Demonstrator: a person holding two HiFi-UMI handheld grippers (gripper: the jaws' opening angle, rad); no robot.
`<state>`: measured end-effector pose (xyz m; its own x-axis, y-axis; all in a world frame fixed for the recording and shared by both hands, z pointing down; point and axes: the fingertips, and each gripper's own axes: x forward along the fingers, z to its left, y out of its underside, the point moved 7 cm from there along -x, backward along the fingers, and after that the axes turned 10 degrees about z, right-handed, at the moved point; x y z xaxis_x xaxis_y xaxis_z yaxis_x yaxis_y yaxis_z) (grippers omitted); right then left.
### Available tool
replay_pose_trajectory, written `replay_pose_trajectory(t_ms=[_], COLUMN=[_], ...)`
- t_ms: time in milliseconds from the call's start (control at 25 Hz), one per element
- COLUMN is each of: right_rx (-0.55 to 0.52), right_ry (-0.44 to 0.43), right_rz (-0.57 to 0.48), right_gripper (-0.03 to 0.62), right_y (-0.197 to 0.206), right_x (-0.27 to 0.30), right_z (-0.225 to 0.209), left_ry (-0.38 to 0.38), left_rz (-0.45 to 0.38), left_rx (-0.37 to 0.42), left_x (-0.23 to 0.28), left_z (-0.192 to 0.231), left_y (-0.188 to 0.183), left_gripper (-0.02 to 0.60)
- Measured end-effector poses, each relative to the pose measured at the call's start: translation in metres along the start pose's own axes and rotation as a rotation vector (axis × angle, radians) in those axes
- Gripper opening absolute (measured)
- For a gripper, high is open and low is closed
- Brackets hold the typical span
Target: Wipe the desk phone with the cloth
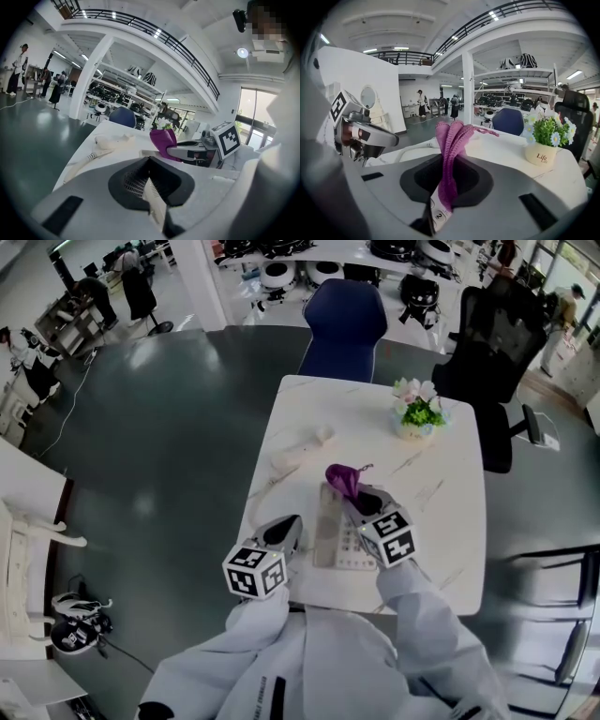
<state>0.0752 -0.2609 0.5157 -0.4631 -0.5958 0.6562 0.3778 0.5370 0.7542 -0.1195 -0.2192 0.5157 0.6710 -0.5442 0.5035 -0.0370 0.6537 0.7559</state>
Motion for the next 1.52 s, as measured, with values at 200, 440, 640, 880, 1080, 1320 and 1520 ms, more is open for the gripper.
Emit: replay_pose_trajectory(t_ms=[200,440,640,880,1080,1320,1520], right_rx=[-0.017,-0.036,-0.040,-0.051,-0.063,-0.072,-0.080], right_ry=[0.005,0.000,-0.002,-0.016,-0.030,-0.061,-0.080], right_rz=[0.074,0.145,0.175,0.205,0.222,0.258,0.267], right_gripper=[0.038,0.040,0.038,0.038,0.038,0.038,0.038], right_y=[0.003,0.008,0.009,0.011,0.014,0.019,0.024], right_x=[0.006,0.016,0.018,0.019,0.017,0.015,0.011], right_z=[0.011,0.021,0.022,0.024,0.027,0.033,0.039], left_ry=[0.024,0.050,0.070,0.079,0.079,0.063,0.063], left_rz=[0.017,0.045,0.063,0.069,0.068,0.058,0.057], left_rx=[0.004,0.014,0.019,0.014,0.011,-0.010,-0.016], left_x=[-0.001,0.001,0.003,0.003,0.001,-0.005,-0.008], left_z=[0.006,0.012,0.013,0.015,0.011,0.007,-0.002], left_y=[0.000,0.004,0.008,0.011,0.013,0.018,0.025], left_gripper=[-0.002,-0.002,-0.003,-0.002,-0.002,-0.002,-0.002])
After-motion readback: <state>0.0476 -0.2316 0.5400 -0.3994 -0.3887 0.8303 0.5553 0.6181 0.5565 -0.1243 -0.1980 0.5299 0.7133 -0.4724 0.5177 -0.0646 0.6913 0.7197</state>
